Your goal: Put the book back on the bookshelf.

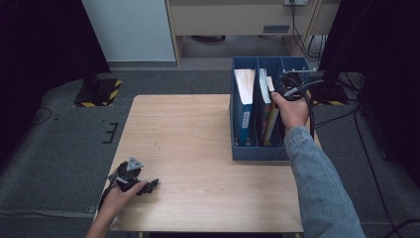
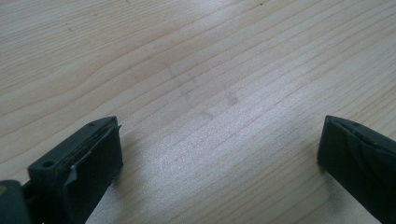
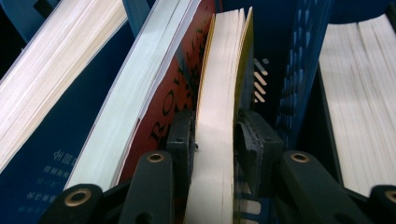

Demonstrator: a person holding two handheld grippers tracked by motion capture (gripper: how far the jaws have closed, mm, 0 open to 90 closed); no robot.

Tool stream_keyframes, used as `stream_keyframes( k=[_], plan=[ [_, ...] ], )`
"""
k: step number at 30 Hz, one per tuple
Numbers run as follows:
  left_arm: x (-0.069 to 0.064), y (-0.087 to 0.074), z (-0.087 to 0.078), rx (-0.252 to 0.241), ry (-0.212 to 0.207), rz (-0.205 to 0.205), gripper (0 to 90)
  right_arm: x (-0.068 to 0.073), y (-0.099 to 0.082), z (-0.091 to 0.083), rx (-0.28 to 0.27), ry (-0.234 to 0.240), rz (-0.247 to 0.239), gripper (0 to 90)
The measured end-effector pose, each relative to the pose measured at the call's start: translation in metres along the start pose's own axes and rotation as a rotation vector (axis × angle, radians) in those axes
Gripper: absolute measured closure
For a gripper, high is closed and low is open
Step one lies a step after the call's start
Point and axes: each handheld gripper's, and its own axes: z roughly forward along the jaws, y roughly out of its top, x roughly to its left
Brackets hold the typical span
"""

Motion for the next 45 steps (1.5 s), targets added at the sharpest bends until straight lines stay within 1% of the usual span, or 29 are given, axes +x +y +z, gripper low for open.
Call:
stream_keyframes(
  k=[2,5,6,7,10,11,13,17,21,22,24,27,33,37,38,40,41,43,45],
  plan=[
    [0.0,0.0,0.0,0.0,0.0,0.0,0.0,0.0,-0.001,-0.001,0.006,0.006,0.005,65.7],
    [0.0,0.0,0.0,0.0,0.0,0.0,0.0,-0.002,-0.002,-0.003,-0.004,0.021,0.015,64.2],
    [0.0,0.0,0.0,-0.001,0.0,0.0,0.0,-0.002,-0.002,-0.004,-0.002,0.021,0.017,64.2],
    [0.0,0.0,0.0,-0.001,0.0,0.001,0.0,-0.004,-0.002,-0.005,-0.006,0.019,0.007,64.2],
    [0.0,0.0,0.0,0.003,-0.001,0.005,0.0,-0.004,-0.003,-0.007,-0.007,0.023,0.017,63.7],
    [0.0,0.0,0.0,0.004,0.0,0.006,0.0,-0.005,-0.003,-0.008,-0.011,0.024,0.007,63.1],
    [0.0,0.0,0.0,0.004,-0.001,0.007,0.0,-0.004,-0.003,-0.01,-0.018,0.025,0.007,61.9],
    [0.0,0.0,0.0,0.004,-0.001,0.006,0.0,-0.004,-0.005,-0.014,-0.039,0.019,-0.021,59.9],
    [0.0,0.0,0.0,0.004,-0.001,0.006,0.0,-0.004,-0.007,-0.018,-0.054,0.012,-0.035,56.9],
    [0.0,0.0,0.0,0.004,-0.001,0.006,0.0,-0.004,-0.007,-0.019,-0.056,0.009,-0.033,56.2],
    [0.0,0.0,0.0,0.004,-0.001,0.006,0.0,-0.003,-0.008,-0.02,-0.061,0.006,-0.046,55.2],
    [0.0,0.0,0.0,0.004,0.0,0.006,0.0,-0.005,-0.01,-0.022,-0.07,0.016,-0.044,54.3],
    [0.0,0.0,0.0,0.003,-0.001,0.006,0.0,-0.005,-0.011,-0.029,-0.089,0.006,-0.059,50.6],
    [0.0,0.0,0.0,0.003,0.0,0.005,0.0,-0.004,-0.012,-0.036,-0.102,-0.017,-0.094,45.9],
    [0.0,0.0,0.0,0.003,0.0,0.005,0.0,-0.003,-0.013,-0.038,-0.105,-0.029,-0.115,44.7],
    [0.0,0.0,0.0,0.002,0.0,0.005,0.0,-0.001,-0.014,-0.04,-0.104,-0.037,-0.139,41.8],
    [0.0,0.0,0.0,0.002,0.0,0.005,0.0,0.0,-0.015,-0.042,-0.101,-0.035,-0.141,40.4],
    [0.0,0.0,0.0,0.002,0.0,0.004,0.0,0.001,-0.016,-0.044,-0.11,-0.037,-0.153,38.2],
    [0.0,0.0,0.0,0.001,0.0,0.004,0.0,0.001,-0.018,-0.046,-0.11,-0.038,-0.157,37.7]
  ],
)
